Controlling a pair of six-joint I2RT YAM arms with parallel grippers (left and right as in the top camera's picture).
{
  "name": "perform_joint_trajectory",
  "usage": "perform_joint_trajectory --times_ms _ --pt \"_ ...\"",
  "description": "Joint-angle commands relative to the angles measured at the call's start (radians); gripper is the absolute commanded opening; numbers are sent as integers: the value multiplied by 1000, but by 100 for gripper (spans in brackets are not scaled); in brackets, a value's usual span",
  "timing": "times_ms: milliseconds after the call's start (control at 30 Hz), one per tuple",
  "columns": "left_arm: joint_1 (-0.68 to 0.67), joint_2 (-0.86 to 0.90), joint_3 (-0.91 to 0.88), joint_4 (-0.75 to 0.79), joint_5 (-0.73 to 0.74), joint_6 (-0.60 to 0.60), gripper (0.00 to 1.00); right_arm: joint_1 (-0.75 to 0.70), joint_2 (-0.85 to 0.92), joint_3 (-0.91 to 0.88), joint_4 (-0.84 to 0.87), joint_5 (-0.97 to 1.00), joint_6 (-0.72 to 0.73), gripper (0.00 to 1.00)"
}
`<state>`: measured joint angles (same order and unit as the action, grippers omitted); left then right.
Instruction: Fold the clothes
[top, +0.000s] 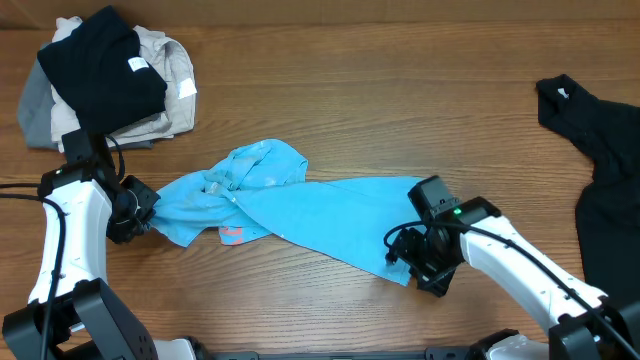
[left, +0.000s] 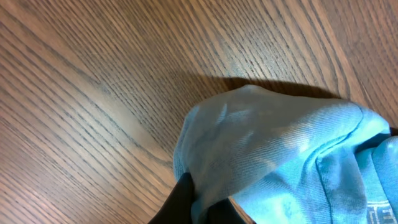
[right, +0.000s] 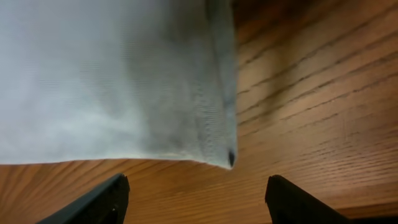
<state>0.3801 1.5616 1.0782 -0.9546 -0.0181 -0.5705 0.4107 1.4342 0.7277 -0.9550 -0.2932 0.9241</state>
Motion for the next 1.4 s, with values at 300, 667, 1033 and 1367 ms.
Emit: perform_joint_trajectory --times_ms 300,667,1033,1367 --pt "3 -18 18 -3 11 10 7 6 2 -82 102 29 16 64" --pt "3 -18 18 -10 11 10 9 6 3 -127 146 19 20 47" --pt "3 -18 18 -11 12 14 4 6 3 -128 154 41 35 4" --pt "-8 -64 55 -76 60 57 4 -13 -10 72 -52 172 49 4"
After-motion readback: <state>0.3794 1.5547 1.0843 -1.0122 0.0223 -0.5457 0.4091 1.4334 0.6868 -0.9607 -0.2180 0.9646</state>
